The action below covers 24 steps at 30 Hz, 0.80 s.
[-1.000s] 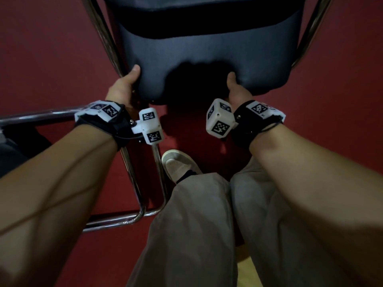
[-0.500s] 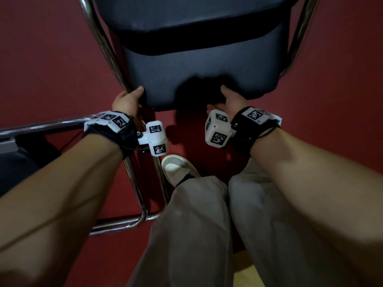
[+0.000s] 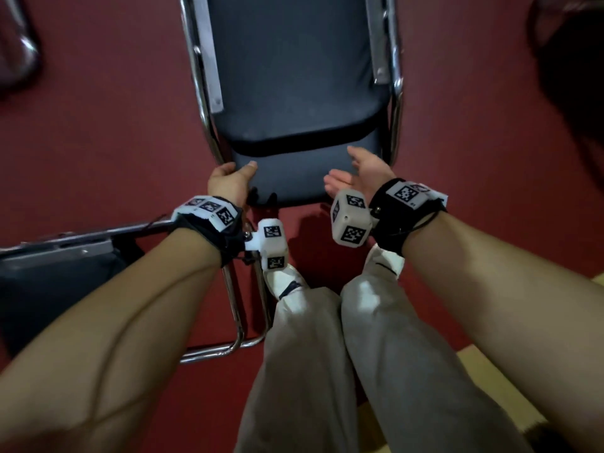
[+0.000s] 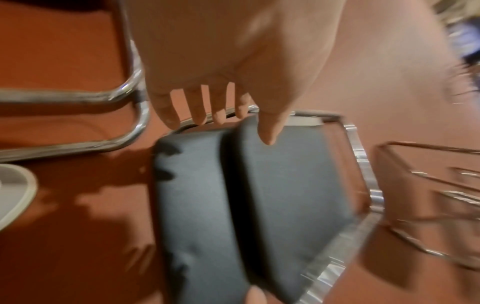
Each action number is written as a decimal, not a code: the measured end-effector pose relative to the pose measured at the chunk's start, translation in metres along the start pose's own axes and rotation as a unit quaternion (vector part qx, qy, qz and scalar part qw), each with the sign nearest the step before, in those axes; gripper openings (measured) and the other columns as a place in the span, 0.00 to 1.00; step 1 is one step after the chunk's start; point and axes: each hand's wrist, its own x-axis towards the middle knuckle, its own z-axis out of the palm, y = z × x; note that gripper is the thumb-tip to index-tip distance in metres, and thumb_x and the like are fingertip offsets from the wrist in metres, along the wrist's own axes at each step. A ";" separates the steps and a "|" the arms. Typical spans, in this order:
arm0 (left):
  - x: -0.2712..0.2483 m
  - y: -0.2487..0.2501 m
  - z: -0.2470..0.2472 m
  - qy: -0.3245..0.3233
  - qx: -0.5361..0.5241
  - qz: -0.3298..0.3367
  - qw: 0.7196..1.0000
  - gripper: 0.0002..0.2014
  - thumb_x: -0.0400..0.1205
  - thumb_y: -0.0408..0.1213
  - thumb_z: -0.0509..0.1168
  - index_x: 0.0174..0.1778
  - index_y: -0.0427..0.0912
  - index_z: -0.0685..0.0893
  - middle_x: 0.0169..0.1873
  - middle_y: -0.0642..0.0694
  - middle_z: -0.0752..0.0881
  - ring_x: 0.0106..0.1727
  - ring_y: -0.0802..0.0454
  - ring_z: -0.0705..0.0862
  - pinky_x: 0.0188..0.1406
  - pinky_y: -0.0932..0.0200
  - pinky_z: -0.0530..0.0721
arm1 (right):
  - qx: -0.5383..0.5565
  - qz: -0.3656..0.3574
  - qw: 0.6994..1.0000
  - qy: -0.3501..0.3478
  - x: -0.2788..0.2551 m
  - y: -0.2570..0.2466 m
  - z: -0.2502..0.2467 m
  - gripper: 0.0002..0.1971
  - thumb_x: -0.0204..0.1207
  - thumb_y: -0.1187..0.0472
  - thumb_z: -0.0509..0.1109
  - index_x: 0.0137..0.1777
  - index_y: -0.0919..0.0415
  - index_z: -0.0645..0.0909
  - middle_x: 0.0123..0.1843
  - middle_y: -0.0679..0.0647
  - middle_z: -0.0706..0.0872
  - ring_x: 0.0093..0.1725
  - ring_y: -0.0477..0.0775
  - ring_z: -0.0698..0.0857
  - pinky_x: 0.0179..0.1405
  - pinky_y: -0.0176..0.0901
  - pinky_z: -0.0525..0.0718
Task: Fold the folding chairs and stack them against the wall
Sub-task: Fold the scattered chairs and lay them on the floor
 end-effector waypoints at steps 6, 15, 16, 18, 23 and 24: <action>-0.153 0.100 -0.036 -0.021 -0.054 0.030 0.998 0.20 0.78 0.44 0.76 0.65 0.48 0.82 0.61 0.43 0.89 0.56 0.46 0.87 0.62 0.48 0.85 | 0.027 -0.042 0.998 -0.027 -0.176 -0.048 0.016 0.11 0.86 0.54 0.63 0.46 0.58 0.68 0.62 0.65 0.80 0.69 0.65 0.82 0.49 0.53 0.82; -0.402 0.247 -0.115 -0.087 -0.111 0.161 0.977 0.16 0.82 0.43 0.72 0.65 0.46 0.83 0.46 0.49 0.85 0.38 0.53 0.78 0.39 0.56 0.77 | 0.051 -0.168 0.981 -0.083 -0.464 -0.082 0.020 0.09 0.85 0.55 0.63 0.56 0.60 0.72 0.48 0.61 0.82 0.52 0.62 0.84 0.62 0.56 0.82; -0.421 0.256 -0.120 -0.096 -0.115 0.175 0.973 0.14 0.83 0.42 0.72 0.63 0.47 0.84 0.46 0.49 0.85 0.40 0.53 0.79 0.40 0.56 0.77 | 0.054 -0.182 0.977 -0.092 -0.487 -0.083 0.021 0.08 0.85 0.55 0.63 0.54 0.60 0.72 0.48 0.61 0.82 0.51 0.62 0.84 0.63 0.56 0.82; -0.462 0.272 -0.134 -0.121 -0.127 0.202 0.963 0.09 0.83 0.43 0.71 0.58 0.49 0.83 0.47 0.49 0.85 0.47 0.51 0.81 0.45 0.54 0.79 | 0.073 -0.213 0.969 -0.099 -0.532 -0.081 0.018 0.09 0.85 0.56 0.63 0.53 0.63 0.73 0.47 0.61 0.81 0.52 0.62 0.83 0.65 0.56 0.81; -0.552 0.298 -0.161 -0.185 -0.136 0.247 0.942 0.03 0.86 0.42 0.67 0.47 0.48 0.81 0.47 0.51 0.86 0.52 0.50 0.83 0.48 0.54 0.78 | 0.125 -0.264 0.949 -0.120 -0.615 -0.064 0.003 0.10 0.84 0.57 0.63 0.60 0.59 0.71 0.49 0.64 0.82 0.46 0.63 0.85 0.46 0.55 0.83; -0.568 0.300 -0.164 -0.203 -0.140 0.251 0.936 0.04 0.86 0.41 0.67 0.47 0.48 0.81 0.47 0.50 0.86 0.51 0.51 0.84 0.48 0.54 0.78 | 0.129 -0.272 0.946 -0.123 -0.628 -0.060 -0.002 0.08 0.84 0.57 0.63 0.57 0.60 0.71 0.49 0.64 0.82 0.45 0.63 0.85 0.44 0.55 0.83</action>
